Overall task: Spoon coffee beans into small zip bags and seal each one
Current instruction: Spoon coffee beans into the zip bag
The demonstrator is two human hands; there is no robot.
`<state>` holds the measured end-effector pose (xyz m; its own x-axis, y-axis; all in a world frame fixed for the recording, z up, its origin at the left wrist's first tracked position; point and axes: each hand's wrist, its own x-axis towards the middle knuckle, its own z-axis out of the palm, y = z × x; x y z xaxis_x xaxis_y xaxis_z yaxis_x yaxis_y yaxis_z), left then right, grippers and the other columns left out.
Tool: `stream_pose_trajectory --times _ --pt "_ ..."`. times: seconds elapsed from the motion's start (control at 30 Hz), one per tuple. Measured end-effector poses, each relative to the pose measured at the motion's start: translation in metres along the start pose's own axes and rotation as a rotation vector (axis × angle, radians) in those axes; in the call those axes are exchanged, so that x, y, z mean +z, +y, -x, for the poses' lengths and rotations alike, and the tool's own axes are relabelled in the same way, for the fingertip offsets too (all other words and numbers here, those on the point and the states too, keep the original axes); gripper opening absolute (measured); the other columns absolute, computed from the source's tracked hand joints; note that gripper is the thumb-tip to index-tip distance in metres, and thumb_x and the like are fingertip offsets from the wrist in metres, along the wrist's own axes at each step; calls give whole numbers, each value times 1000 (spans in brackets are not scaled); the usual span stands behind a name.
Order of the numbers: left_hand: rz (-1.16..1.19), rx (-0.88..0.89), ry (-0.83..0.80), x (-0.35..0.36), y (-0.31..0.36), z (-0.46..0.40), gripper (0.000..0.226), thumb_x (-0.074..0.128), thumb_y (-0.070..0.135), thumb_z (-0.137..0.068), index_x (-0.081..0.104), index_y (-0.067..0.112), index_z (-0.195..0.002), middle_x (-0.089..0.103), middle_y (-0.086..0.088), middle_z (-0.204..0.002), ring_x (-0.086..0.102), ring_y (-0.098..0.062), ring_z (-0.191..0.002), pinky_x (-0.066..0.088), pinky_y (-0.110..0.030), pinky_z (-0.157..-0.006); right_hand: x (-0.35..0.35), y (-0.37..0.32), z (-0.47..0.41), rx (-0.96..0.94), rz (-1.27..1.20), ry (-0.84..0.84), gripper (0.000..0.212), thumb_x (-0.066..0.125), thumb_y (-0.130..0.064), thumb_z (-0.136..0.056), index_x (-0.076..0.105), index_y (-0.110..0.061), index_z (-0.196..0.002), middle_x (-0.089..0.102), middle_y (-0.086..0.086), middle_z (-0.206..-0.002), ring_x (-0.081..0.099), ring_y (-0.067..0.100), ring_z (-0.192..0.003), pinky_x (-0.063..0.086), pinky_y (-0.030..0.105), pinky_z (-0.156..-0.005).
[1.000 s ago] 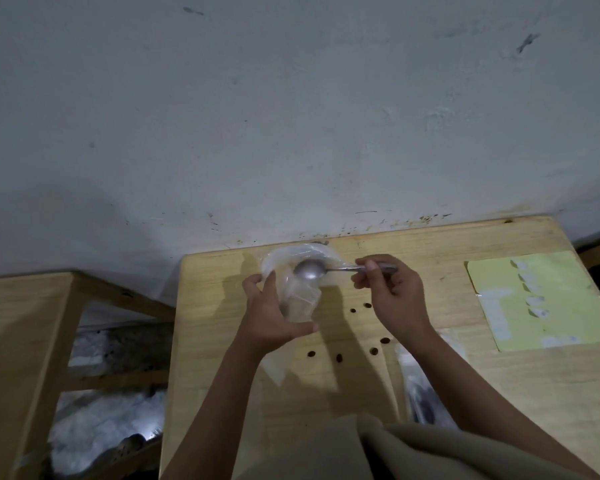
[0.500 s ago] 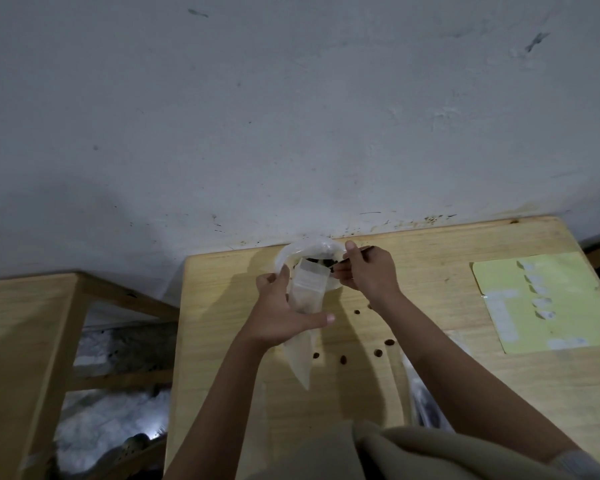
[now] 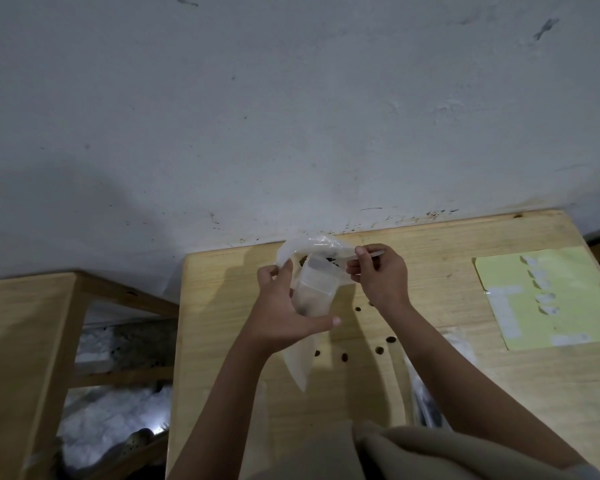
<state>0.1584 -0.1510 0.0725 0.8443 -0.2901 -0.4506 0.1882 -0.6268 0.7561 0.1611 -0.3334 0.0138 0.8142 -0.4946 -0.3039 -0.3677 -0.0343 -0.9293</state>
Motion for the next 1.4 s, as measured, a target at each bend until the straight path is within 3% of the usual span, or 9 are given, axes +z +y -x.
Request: stream_pose_trajectory --times 0.27,0.4,0.6,0.8,0.93,1.17,1.4 --pt "-42 -10 -43 3 4 3 123 87 43 -59 9 18 -151 11 13 -130 33 -8 -112 36 -19 -89 -3 10 -3 119 -154 28 9 58 -17 -93 63 -14 -86 69 9 -75 69 20 -68 57 35 -66" --pt "-76 -14 -46 4 2 4 121 87 43 -59 10 22 -151 6 12 -139 34 -9 -112 37 -21 -88 -8 12 -2 195 -237 -22 13 55 -16 -95 66 -10 -90 69 12 -80 69 17 -68 57 27 -63" --pt "-139 -33 -33 8 -9 4 130 87 47 -55 2 26 -151 -4 17 -147 32 -20 -132 36 -25 -92 -17 12 0 241 -291 -65 17 53 -16 -96 67 -7 -92 69 16 -84 68 21 -72 57 29 -65" --pt "-227 -3 -38 10 -16 4 131 87 45 -53 3 26 -151 -9 27 -142 26 -20 -137 41 -32 -102 -27 14 1 298 -385 -48 19 51 -15 -96 66 -6 -90 68 16 -80 66 20 -68 56 28 -62" --pt "-275 -4 -38 11 -19 6 129 87 45 -53 6 22 -151 -8 25 -144 24 -19 -137 40 -31 -102 -30 16 3 323 -446 -38 21 50 -17 -97 66 -5 -90 68 15 -79 66 19 -68 56 29 -64" --pt "-308 -13 -47 9 -24 7 132 87 46 -52 5 17 -151 -7 23 -144 25 -19 -137 38 -25 -97 -34 15 7 263 -459 -6 19 51 -16 -97 65 -5 -90 67 14 -78 66 16 -67 58 26 -65" --pt "-204 -25 -55 7 -25 6 135 89 43 -54 -3 26 -151 -4 14 -148 26 -20 -136 37 -25 -97 -46 14 11 115 -331 -90 17 52 -14 -95 66 -9 -88 67 16 -82 66 17 -69 58 30 -69"
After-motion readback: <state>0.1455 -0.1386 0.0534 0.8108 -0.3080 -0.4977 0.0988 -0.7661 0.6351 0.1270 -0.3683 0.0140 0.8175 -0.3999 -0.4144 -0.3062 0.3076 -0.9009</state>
